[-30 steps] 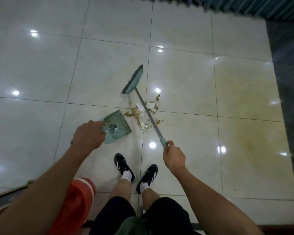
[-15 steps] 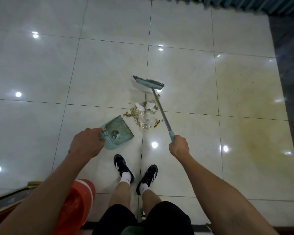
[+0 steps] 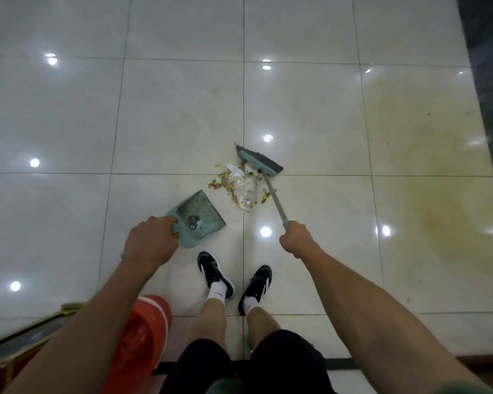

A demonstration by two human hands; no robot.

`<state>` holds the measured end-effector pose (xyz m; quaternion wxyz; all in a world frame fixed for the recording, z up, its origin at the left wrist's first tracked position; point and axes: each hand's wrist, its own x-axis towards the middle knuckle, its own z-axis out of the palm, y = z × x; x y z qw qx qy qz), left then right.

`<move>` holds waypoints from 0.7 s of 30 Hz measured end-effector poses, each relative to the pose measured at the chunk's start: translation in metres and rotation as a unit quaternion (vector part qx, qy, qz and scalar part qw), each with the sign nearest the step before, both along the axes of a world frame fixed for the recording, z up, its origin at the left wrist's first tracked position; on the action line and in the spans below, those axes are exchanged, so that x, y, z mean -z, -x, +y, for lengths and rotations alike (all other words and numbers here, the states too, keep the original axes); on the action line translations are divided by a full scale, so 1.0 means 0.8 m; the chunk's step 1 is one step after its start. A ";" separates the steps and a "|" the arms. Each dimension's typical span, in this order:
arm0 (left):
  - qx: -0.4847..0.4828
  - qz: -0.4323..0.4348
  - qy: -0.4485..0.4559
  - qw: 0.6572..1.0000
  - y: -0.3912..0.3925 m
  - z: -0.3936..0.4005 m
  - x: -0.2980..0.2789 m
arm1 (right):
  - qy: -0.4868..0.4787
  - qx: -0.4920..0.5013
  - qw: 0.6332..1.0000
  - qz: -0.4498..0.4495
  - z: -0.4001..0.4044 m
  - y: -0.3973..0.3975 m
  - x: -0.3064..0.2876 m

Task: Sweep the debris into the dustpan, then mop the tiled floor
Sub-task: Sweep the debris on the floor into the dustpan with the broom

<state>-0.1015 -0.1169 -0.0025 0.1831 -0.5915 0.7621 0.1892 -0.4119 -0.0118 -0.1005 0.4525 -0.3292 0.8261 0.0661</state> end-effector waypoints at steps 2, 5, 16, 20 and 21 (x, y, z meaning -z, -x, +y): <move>0.008 -0.002 0.001 1.000 0.007 0.000 -0.004 | -0.005 0.009 1.000 -0.017 0.021 -0.019 -0.002; 0.030 -0.007 0.008 0.999 0.016 0.005 -0.006 | -0.009 0.009 0.999 -0.030 0.051 -0.045 -0.007; 0.031 0.000 0.023 0.999 0.011 0.015 -0.006 | 0.071 0.129 0.988 -0.047 0.121 -0.043 -0.026; 0.022 0.008 0.042 0.999 0.008 0.012 -0.007 | 0.077 0.176 0.981 -0.035 0.127 -0.035 -0.035; 0.020 0.009 0.043 0.999 0.008 0.010 -0.006 | 0.074 0.182 0.980 -0.029 0.128 -0.032 -0.035</move>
